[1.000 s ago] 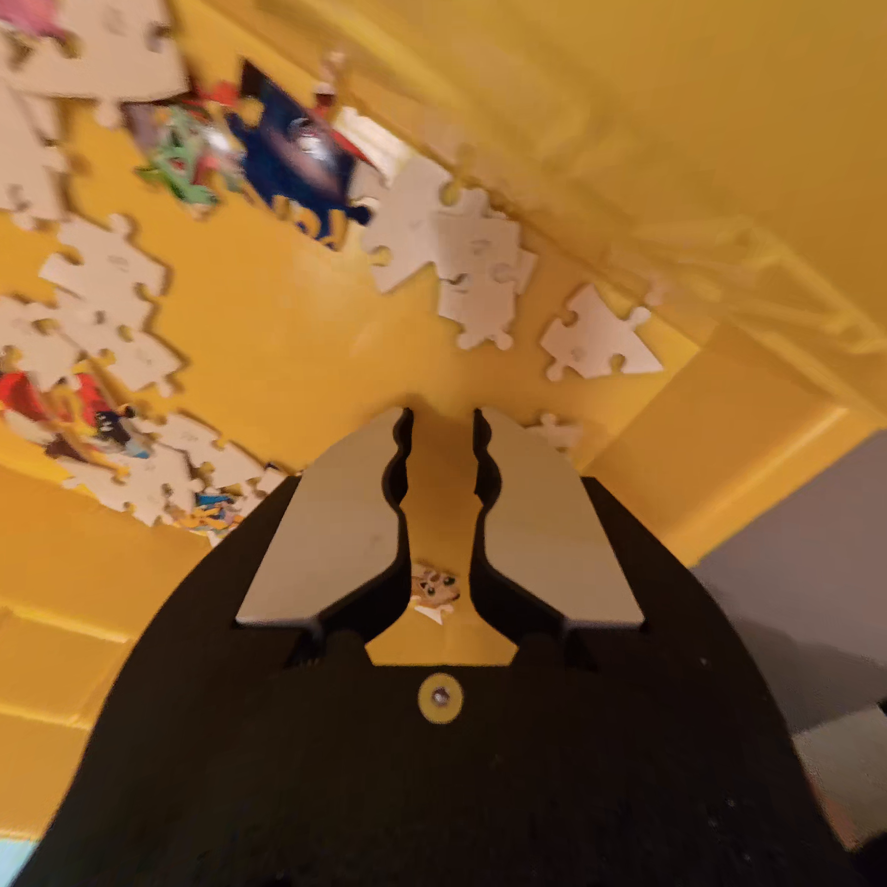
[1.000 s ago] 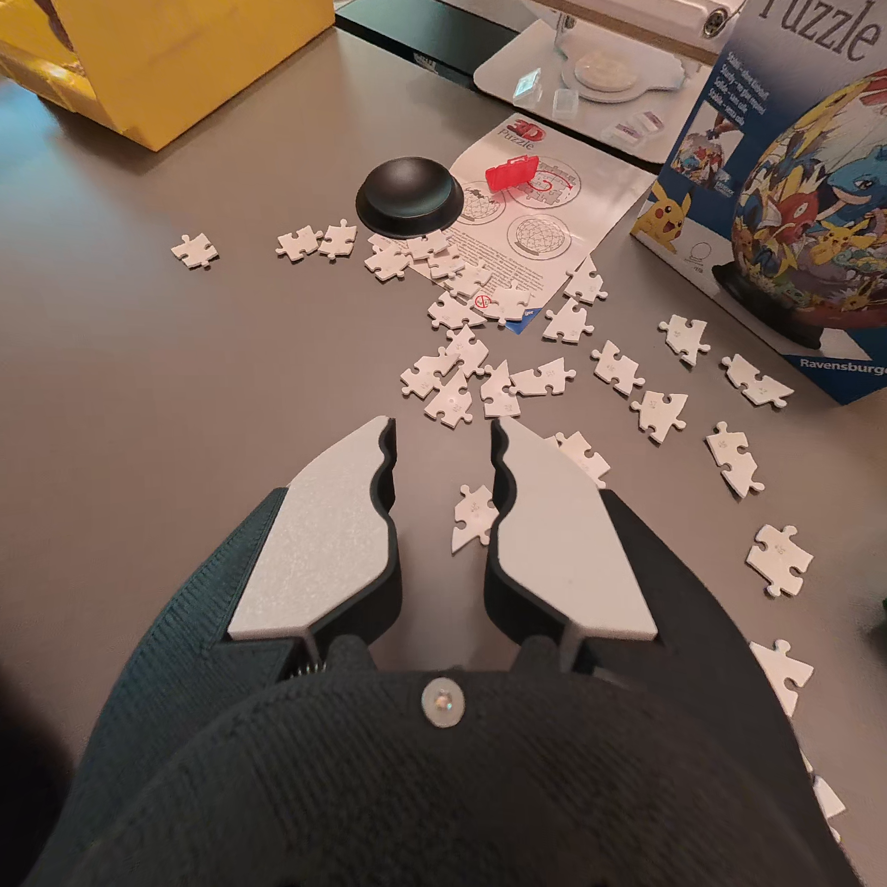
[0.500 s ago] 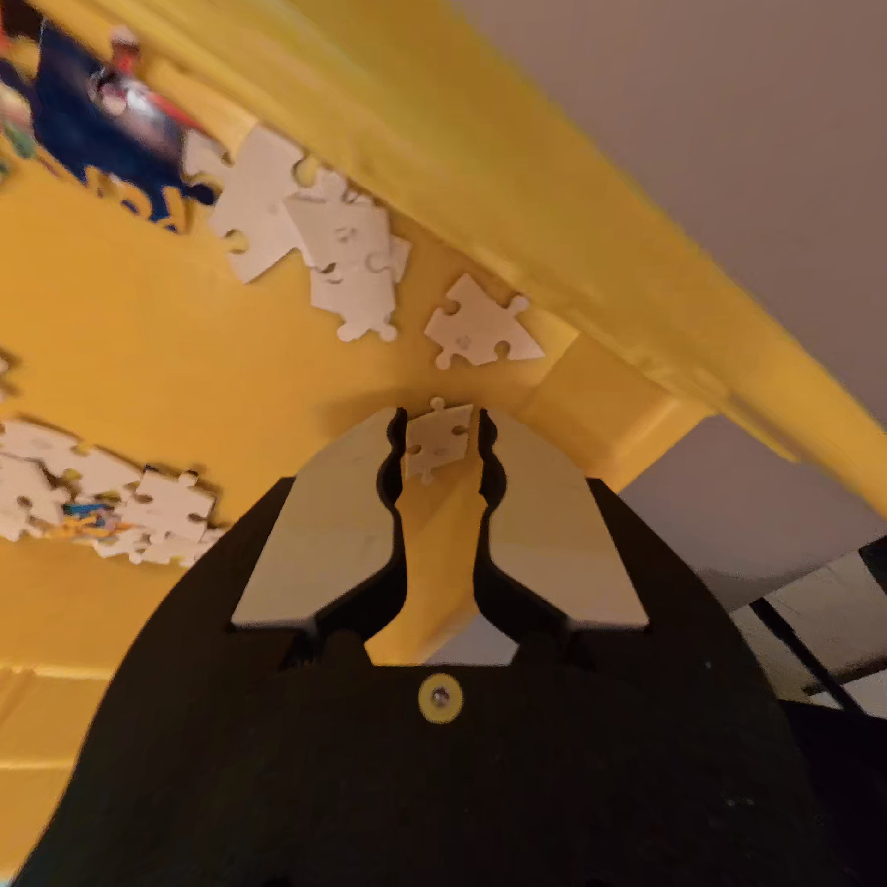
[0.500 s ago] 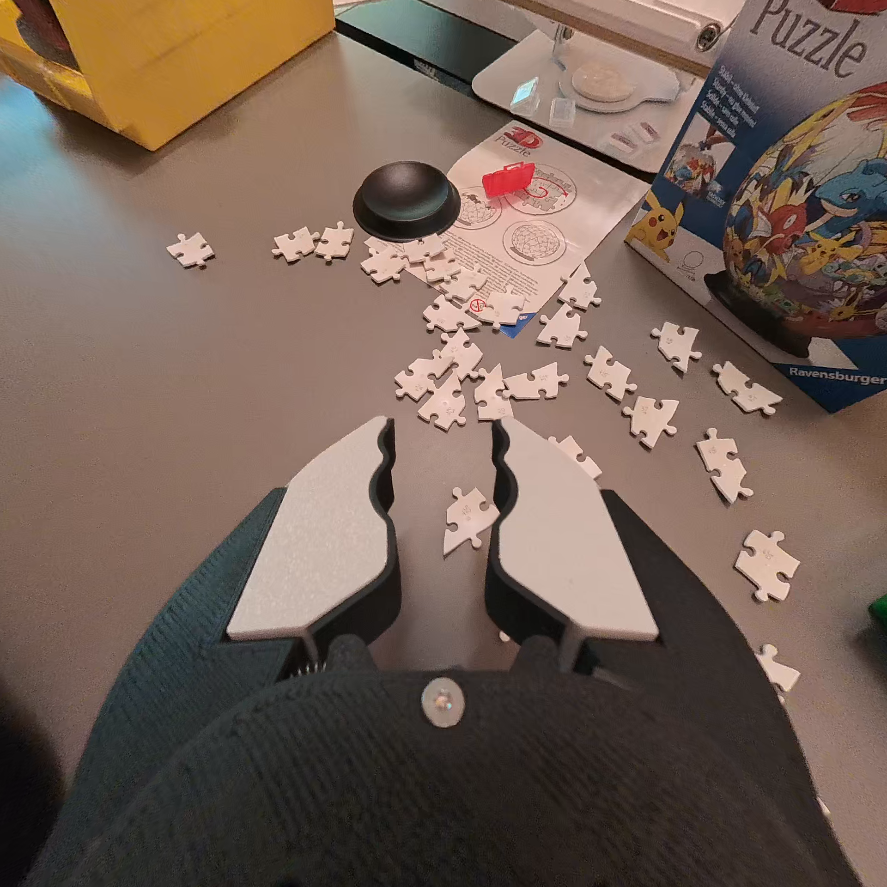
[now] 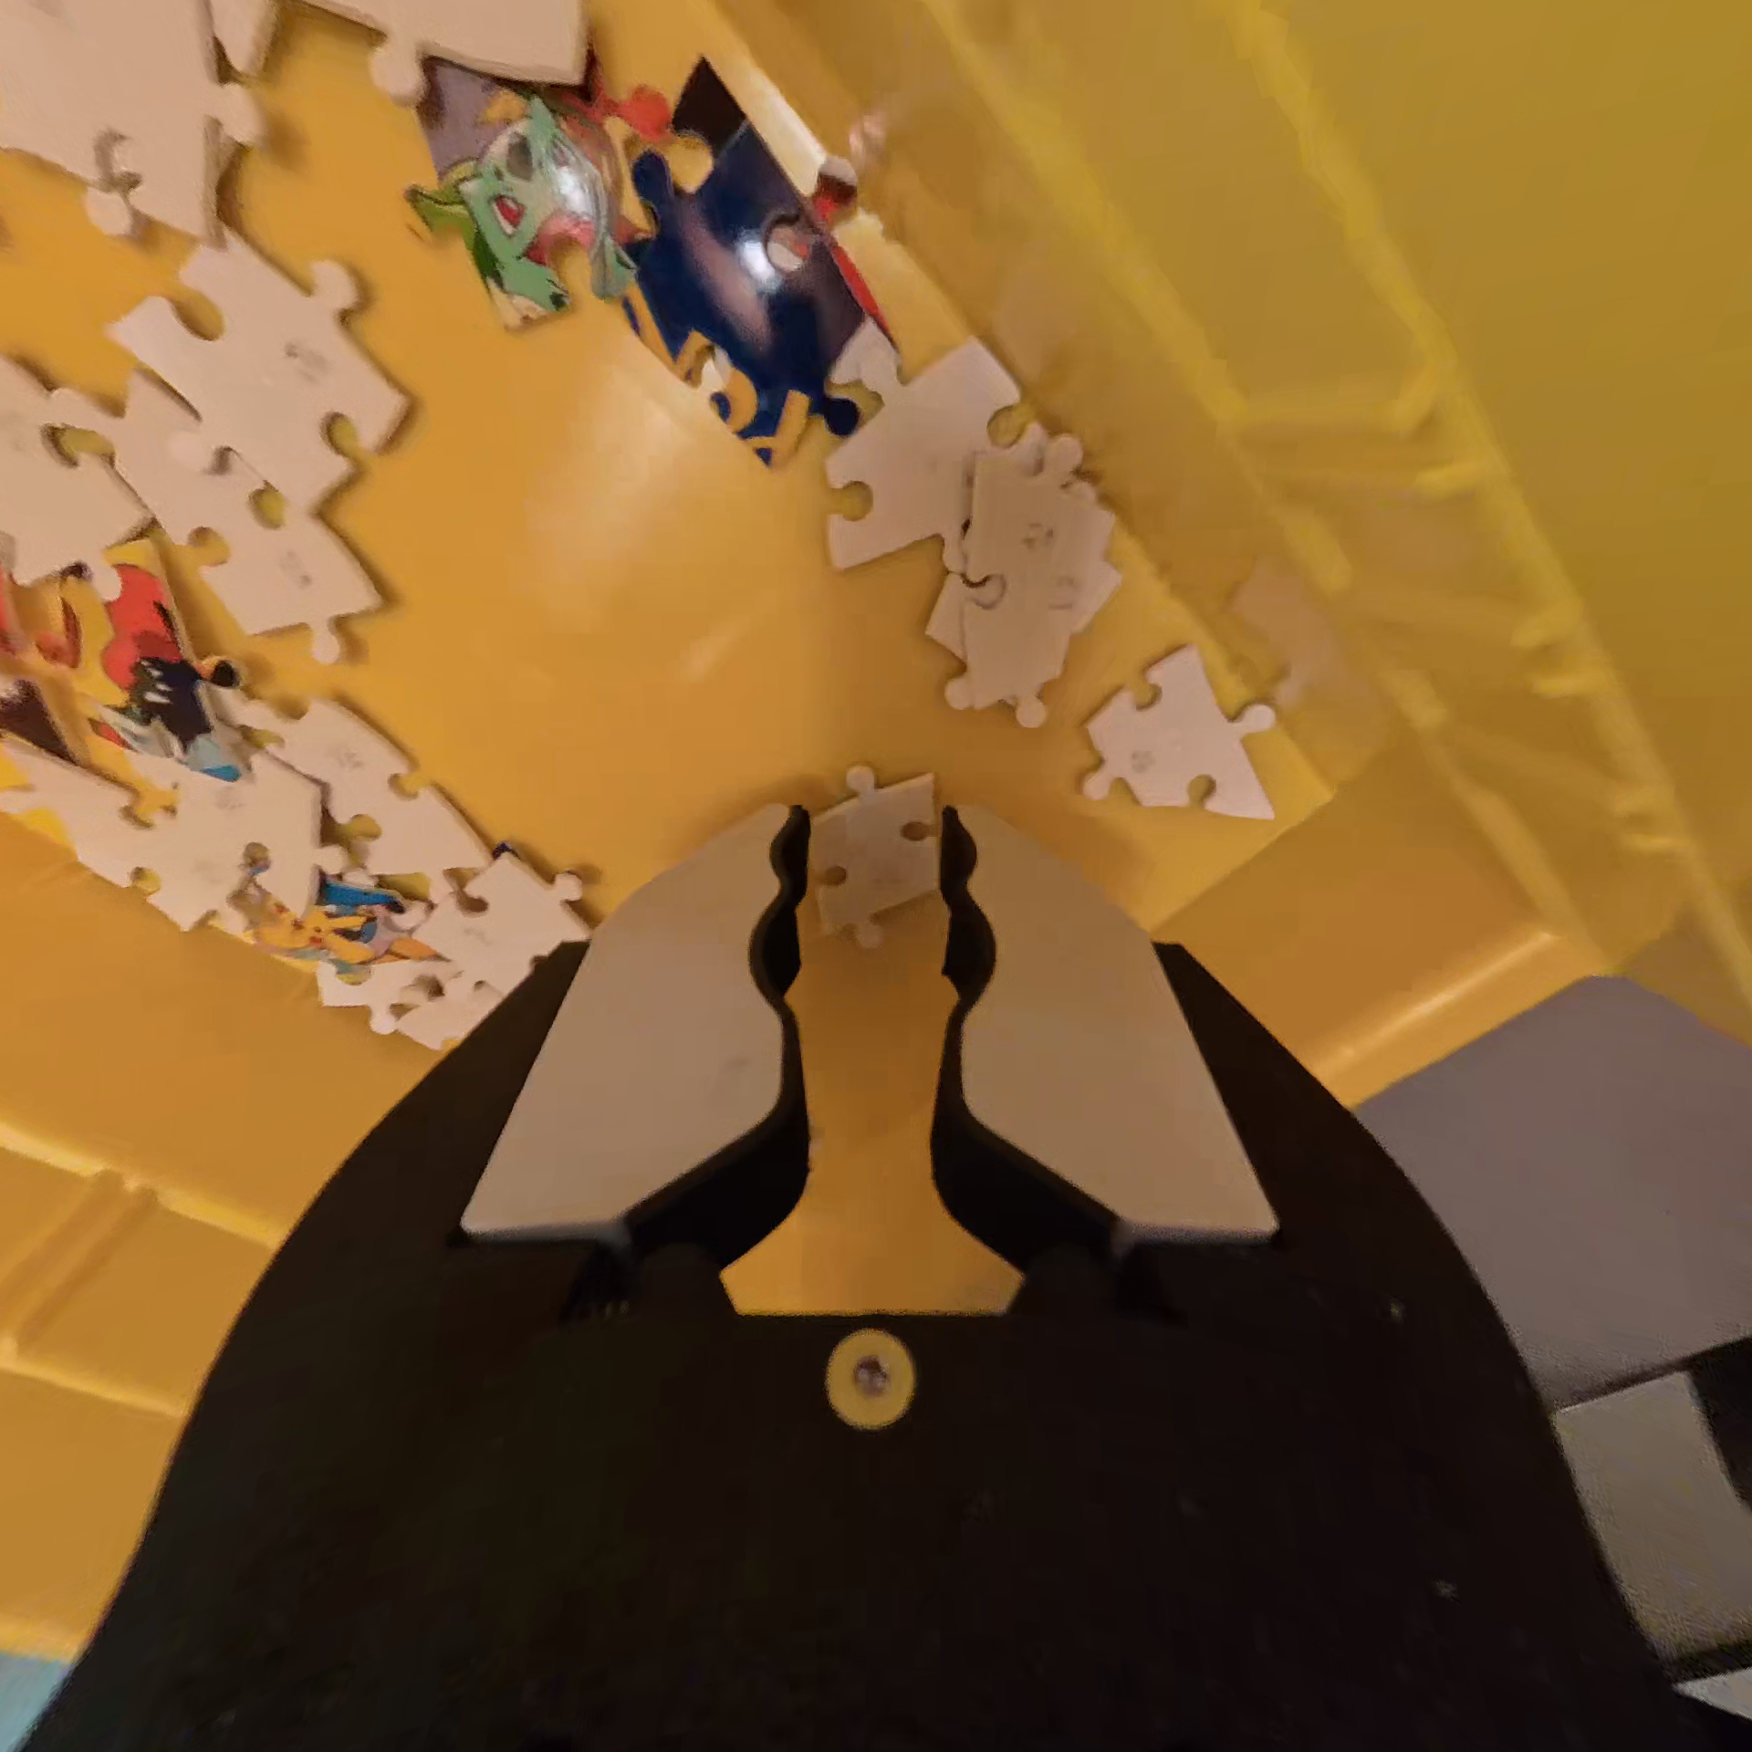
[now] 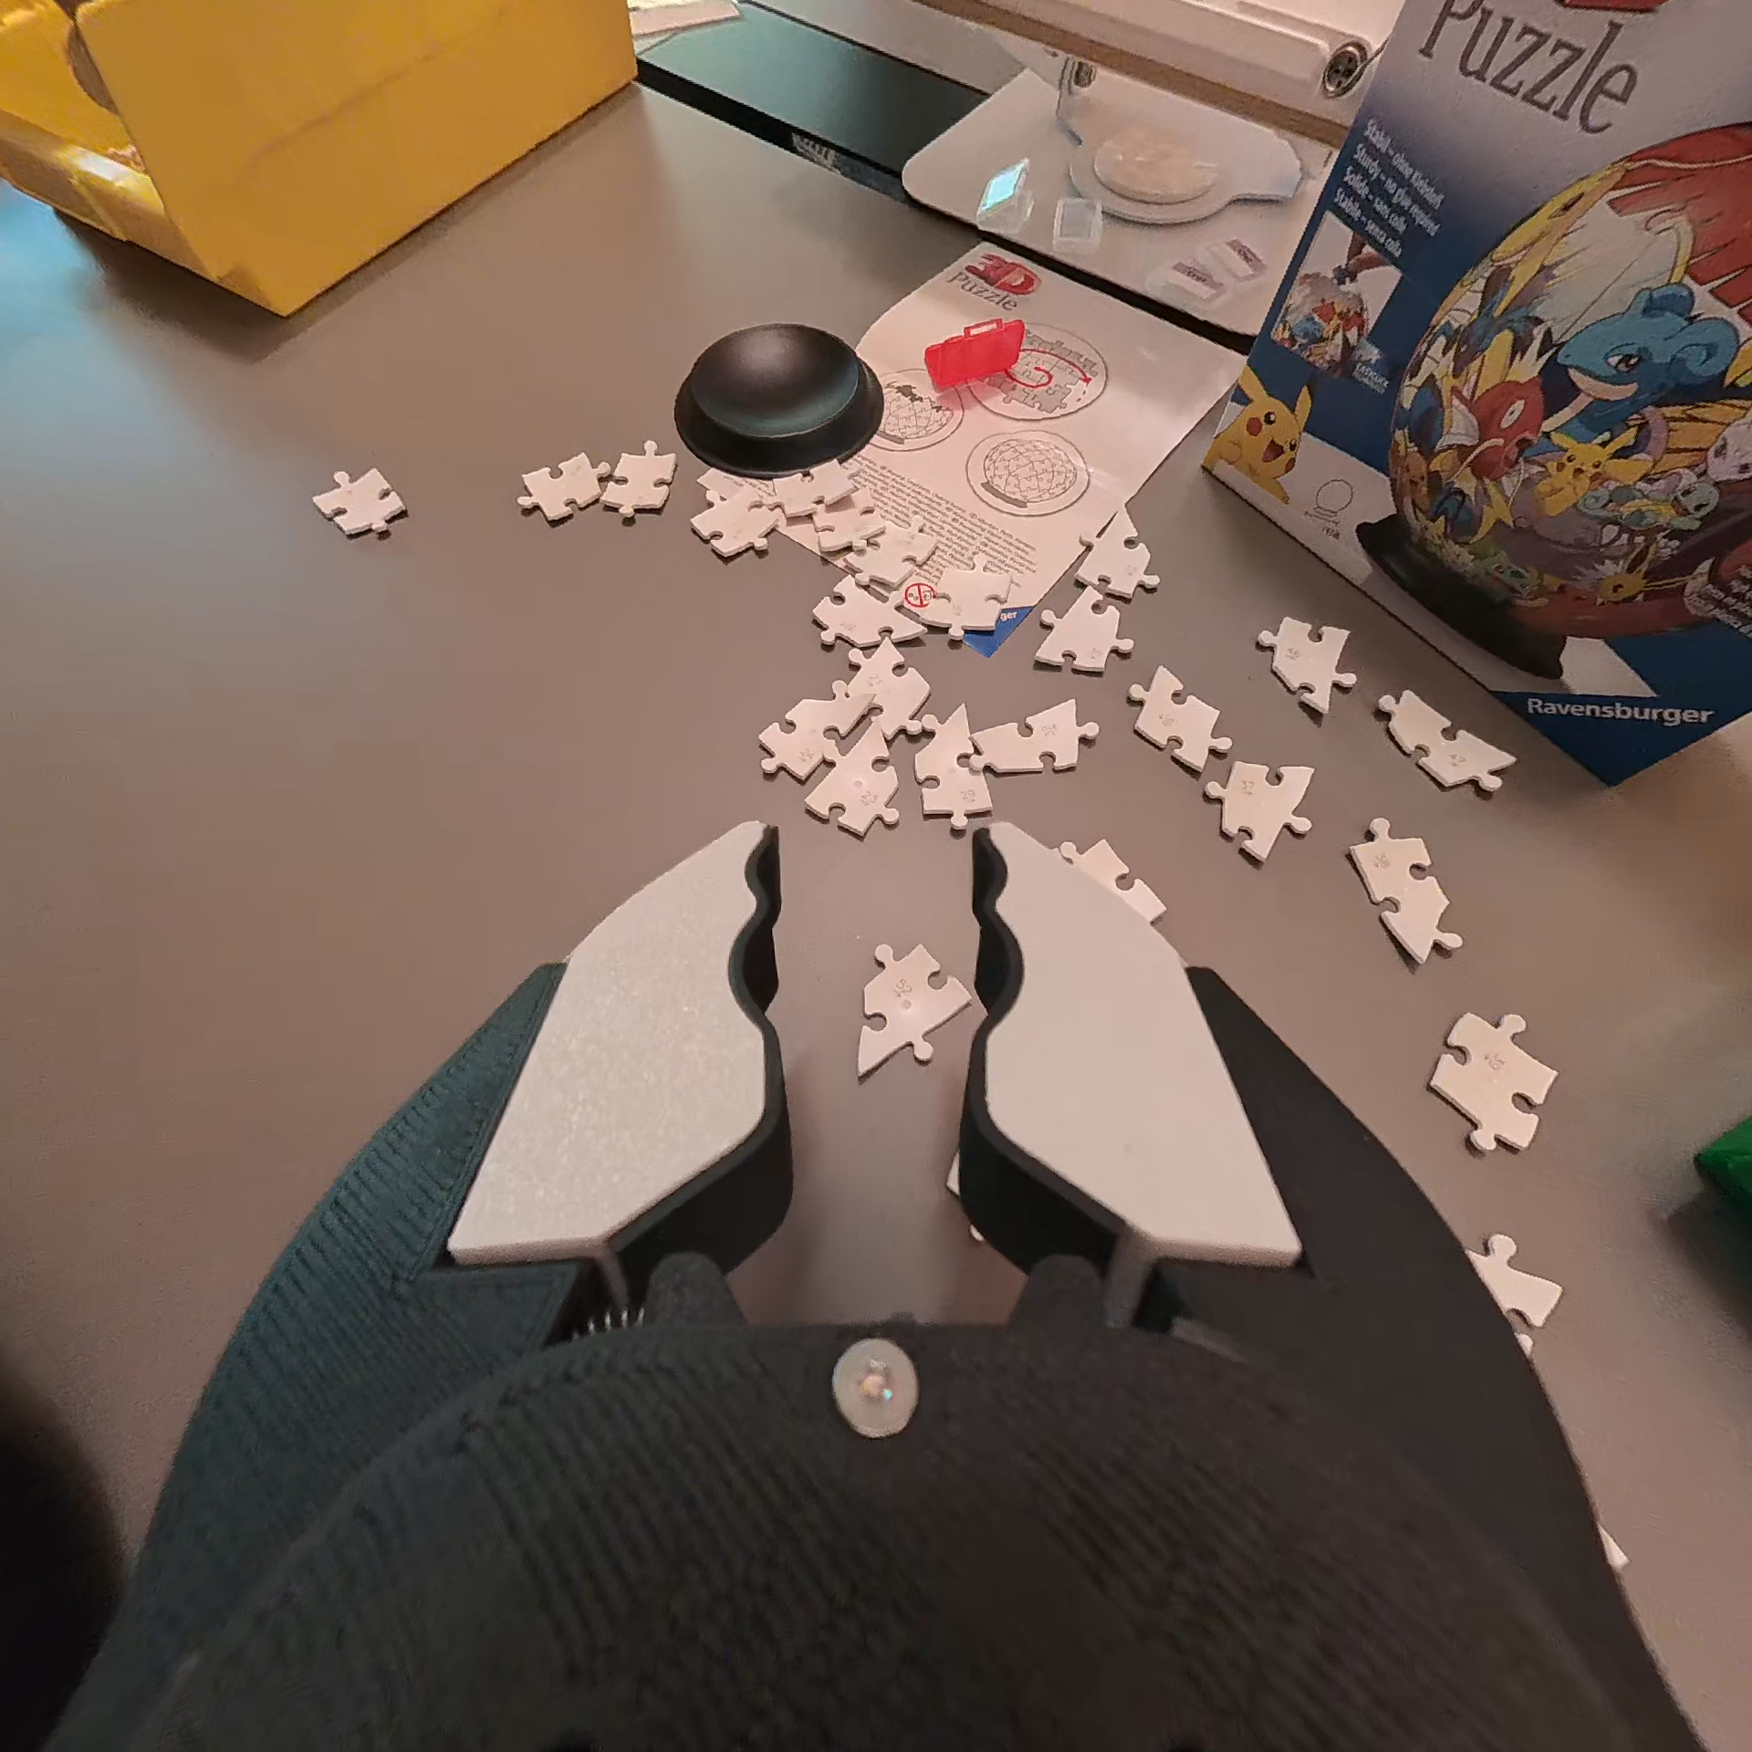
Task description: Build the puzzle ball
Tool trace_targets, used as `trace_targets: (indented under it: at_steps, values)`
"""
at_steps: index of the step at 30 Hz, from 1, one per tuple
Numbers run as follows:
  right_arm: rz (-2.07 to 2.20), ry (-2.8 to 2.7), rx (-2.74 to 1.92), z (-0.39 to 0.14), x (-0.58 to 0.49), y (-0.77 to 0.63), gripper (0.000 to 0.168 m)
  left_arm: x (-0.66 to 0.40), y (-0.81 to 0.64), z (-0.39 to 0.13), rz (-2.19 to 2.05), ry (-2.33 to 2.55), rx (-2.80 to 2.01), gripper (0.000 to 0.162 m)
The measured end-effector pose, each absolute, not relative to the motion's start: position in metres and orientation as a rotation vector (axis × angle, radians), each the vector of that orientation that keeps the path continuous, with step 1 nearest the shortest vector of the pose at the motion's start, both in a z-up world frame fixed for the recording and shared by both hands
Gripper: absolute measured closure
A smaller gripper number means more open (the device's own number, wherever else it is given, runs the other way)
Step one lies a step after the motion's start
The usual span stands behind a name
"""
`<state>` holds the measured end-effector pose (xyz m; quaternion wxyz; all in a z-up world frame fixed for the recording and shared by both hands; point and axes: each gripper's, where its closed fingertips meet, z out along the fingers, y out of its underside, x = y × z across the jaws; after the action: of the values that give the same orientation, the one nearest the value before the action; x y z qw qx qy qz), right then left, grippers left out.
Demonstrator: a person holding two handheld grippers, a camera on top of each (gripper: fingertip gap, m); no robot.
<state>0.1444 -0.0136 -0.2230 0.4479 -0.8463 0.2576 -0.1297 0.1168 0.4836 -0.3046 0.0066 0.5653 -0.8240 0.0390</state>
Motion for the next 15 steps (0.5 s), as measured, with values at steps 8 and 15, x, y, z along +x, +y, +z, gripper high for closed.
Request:
trace_targets:
  at_steps: [8, 15]
  values:
    - [-0.324, 0.631, -2.092, -0.22, 0.145, -0.013, 0.129, 0.117, 0.499, -0.286, 0.162, -2.549, 1.865, 0.135]
    - [-0.332, 0.631, -2.093, -0.219, 0.143, -0.015, 0.129, 0.104, 0.494, -0.311, 0.055, -2.766, 1.497, 0.135]
